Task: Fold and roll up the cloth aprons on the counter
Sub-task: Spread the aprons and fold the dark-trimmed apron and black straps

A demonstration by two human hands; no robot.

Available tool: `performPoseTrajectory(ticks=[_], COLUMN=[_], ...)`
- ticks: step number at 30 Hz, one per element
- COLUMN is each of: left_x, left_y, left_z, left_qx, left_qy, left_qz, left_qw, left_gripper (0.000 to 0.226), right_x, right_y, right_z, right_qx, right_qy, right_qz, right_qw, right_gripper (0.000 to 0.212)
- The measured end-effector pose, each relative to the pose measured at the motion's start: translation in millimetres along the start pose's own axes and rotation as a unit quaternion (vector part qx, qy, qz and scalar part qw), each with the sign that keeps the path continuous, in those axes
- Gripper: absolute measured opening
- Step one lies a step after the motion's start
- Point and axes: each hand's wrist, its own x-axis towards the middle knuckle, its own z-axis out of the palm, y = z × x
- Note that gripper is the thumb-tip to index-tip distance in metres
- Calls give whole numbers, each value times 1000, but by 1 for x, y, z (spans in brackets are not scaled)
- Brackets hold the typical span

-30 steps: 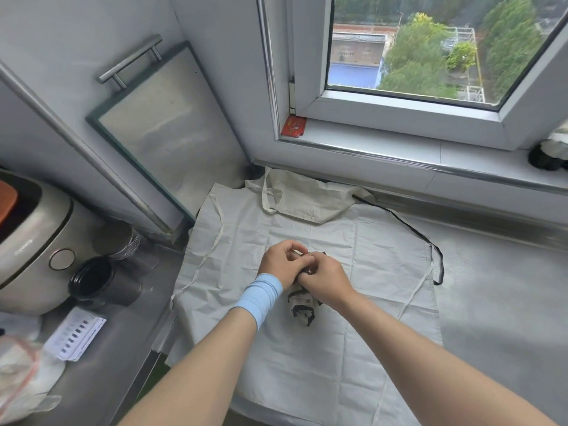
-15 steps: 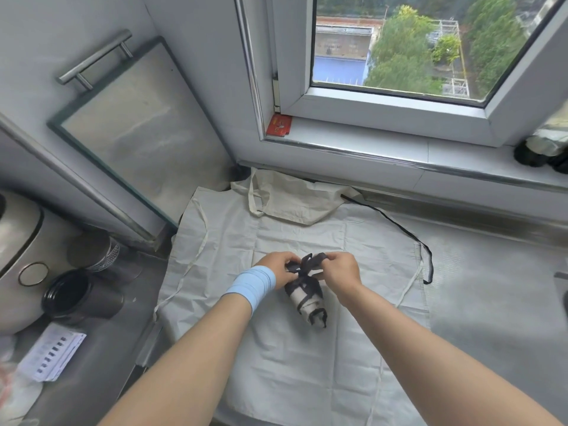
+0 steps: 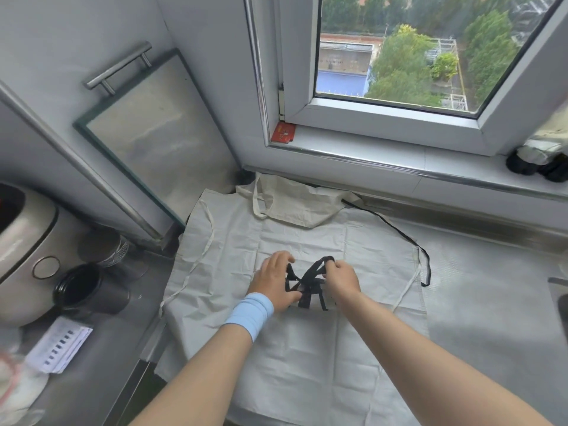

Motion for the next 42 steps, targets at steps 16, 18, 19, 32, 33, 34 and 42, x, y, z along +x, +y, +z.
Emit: performPoseTrajectory(ticks=[16,18,19,32,33,34,42], left_x=[-28,-40,-42,-49,-44,-38,5], left_y=[52,69,75,153,155,156,168], left_z=[-45,-66,-72,-274,-289,-306,-457], left_qx=[-190,-190,-155,-108,-114,-114,-132], left_qy=[-136,-35,12,314,320,327,421], left_qz=[-55,-37,-27,-12,-14,-11,116], left_qw=[971,980,987,943,941,938,890], left_gripper=[26,23,28,40,40,40,14], right_x=[-51,-74,-81,-180,-184,-188,-219], right_y=[-39,-66,-78,-266,-281,-300,-447], right_z=[-9,-20,-22,-75,-76,-76,-71], right_qx=[-106,-89,-85,11,19,25,100], right_qy=[117,114,111,11,-1,-14,24], right_qz=[-225,-251,-262,-381,-388,-397,-502], right_qw=[962,957,955,924,922,918,859], right_gripper=[26,27,28,20,17,15,12])
